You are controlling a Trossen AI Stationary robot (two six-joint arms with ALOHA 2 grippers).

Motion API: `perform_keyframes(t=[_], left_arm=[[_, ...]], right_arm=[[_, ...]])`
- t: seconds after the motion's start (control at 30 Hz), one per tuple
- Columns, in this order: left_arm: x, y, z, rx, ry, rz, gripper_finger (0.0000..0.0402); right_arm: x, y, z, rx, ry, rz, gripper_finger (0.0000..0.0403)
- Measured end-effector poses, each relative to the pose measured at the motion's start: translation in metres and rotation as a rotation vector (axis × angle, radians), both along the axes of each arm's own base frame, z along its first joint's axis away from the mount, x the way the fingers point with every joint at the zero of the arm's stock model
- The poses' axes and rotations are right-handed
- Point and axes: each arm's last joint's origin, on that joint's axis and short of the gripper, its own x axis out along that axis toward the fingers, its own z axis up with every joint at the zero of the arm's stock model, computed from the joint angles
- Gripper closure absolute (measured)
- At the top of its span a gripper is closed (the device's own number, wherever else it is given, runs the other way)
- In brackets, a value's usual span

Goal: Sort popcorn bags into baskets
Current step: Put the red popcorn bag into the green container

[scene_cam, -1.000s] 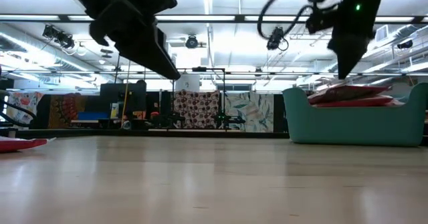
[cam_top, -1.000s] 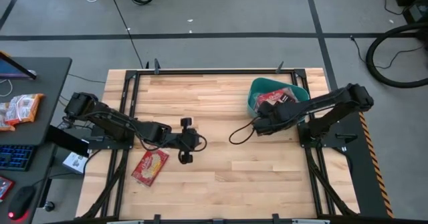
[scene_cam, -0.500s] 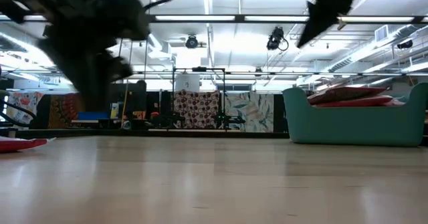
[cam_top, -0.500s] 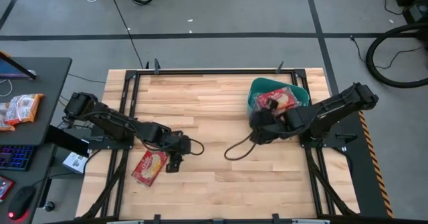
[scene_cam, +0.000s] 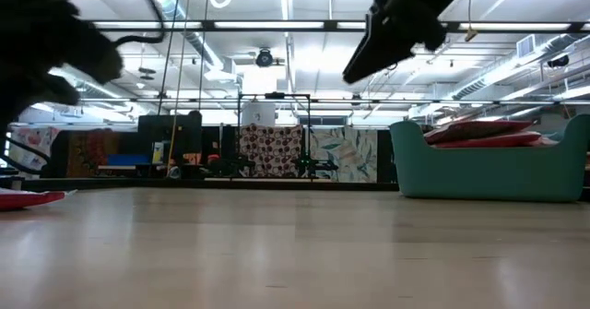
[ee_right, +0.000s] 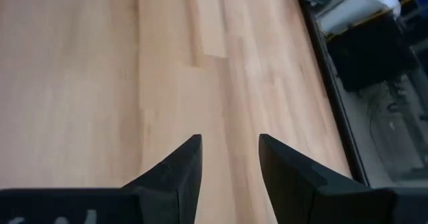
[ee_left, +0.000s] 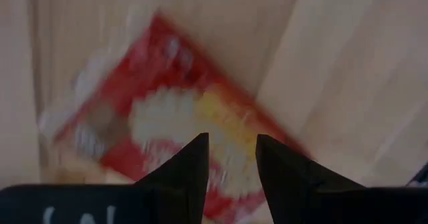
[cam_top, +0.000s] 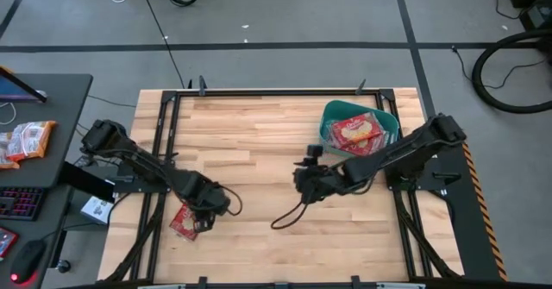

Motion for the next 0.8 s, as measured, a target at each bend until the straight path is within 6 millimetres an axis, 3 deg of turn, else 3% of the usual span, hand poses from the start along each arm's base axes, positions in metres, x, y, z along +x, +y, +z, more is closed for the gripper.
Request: perform_keyframes(t=[0.17, 0.33, 0.63, 0.8], left_arm=[[-0.013, -0.014, -0.003, 0.127, 0.018, -0.007, 0.0272], [-0.015, -0.023, -0.011, 0.204, 0.0, -0.022, 0.0272], [0.001, -0.018, -0.04, 0.405, -0.018, -0.083, 0.0272], [0.022, -0.009, -0.054, 0.476, -0.107, -0.116, 0.0272]], right_arm=[[0.013, 0.004, -0.019, -0.068, 0.023, 0.015, 0.025], [0.015, 0.006, -0.02, -0.069, 0.015, 0.029, 0.025], [0.01, 0.019, -0.008, -0.048, -0.055, 0.065, 0.025], [0.008, 0.025, -0.008, -0.037, -0.063, 0.074, 0.025]])
